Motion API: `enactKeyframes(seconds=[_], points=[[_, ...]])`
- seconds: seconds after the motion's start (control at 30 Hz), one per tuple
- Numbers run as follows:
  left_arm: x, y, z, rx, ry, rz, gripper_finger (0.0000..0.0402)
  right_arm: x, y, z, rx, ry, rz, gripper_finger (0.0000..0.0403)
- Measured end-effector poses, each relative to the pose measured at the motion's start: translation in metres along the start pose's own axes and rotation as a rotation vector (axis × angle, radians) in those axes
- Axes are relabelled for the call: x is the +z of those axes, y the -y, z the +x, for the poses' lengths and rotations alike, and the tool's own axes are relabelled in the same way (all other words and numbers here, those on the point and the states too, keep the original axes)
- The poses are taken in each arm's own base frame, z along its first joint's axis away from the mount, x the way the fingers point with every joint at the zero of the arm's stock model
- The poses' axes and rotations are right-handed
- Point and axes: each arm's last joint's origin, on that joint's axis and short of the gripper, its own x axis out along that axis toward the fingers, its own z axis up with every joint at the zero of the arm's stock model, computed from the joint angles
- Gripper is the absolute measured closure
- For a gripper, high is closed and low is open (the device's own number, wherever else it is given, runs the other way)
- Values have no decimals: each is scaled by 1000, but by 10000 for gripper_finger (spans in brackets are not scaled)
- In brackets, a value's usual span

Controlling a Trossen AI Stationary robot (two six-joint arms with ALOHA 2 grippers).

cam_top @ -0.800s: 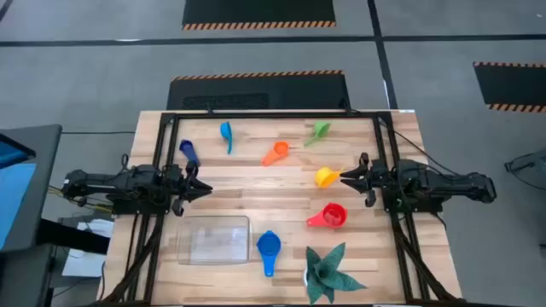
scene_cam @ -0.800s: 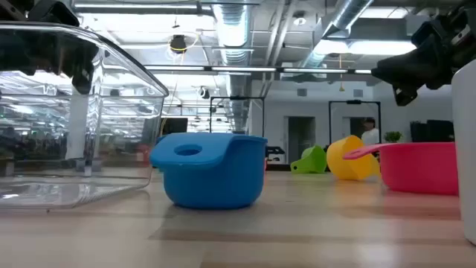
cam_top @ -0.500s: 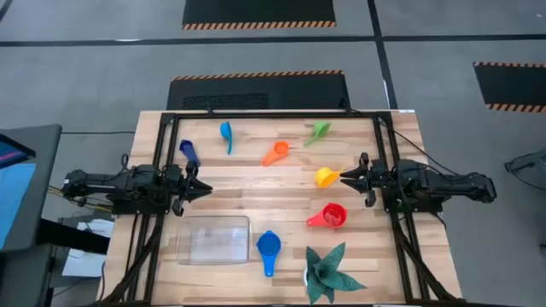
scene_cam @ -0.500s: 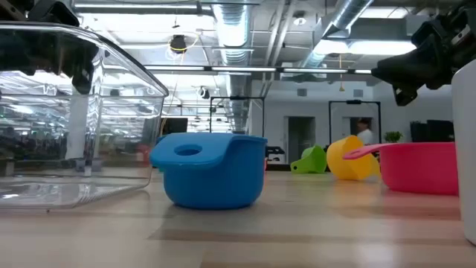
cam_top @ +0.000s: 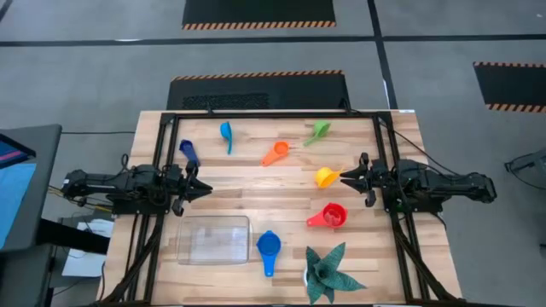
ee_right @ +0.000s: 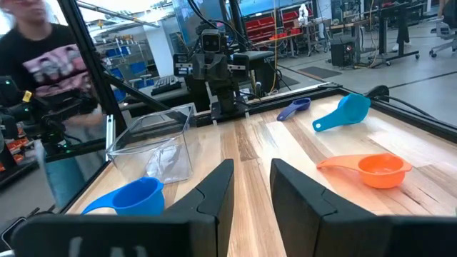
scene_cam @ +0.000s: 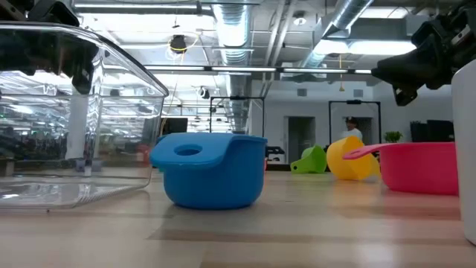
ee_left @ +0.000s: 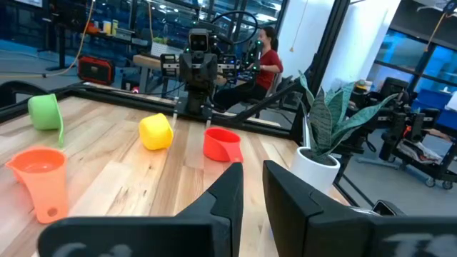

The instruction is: Nest measuring cups in basket

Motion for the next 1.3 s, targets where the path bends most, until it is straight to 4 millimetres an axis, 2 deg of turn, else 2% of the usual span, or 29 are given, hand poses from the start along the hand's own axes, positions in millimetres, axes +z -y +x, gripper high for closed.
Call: enactKeyframes(seconds=[0.9,1.0,1.3], points=[[0,0,0,0,1,0,356,0,0,0,0,0,0,285],[0,-1,0,40,12,-1,356,0,0,0,0,0,0,285],[1,-3,0,97,41,-245,356,0,0,0,0,0,0,285]])
